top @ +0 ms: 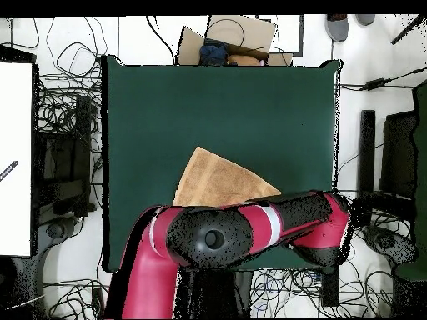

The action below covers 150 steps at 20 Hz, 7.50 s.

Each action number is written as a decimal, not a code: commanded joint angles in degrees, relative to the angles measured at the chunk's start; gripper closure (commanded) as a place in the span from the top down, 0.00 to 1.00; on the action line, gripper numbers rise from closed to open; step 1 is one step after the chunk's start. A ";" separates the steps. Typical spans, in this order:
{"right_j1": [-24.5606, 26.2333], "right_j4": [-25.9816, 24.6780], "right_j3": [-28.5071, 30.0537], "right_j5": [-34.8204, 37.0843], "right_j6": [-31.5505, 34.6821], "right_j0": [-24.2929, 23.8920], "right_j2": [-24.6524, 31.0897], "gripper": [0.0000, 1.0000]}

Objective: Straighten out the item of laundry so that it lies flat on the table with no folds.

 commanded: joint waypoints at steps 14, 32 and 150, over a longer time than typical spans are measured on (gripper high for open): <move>2.22 -7.96 -17.78 9.78 12.50 -1.52 4.94 0.00; 3.31 -13.40 -22.74 11.47 21.45 1.50 1.27 0.00; 16.29 -19.31 -56.49 4.68 53.63 -2.51 -27.51 0.00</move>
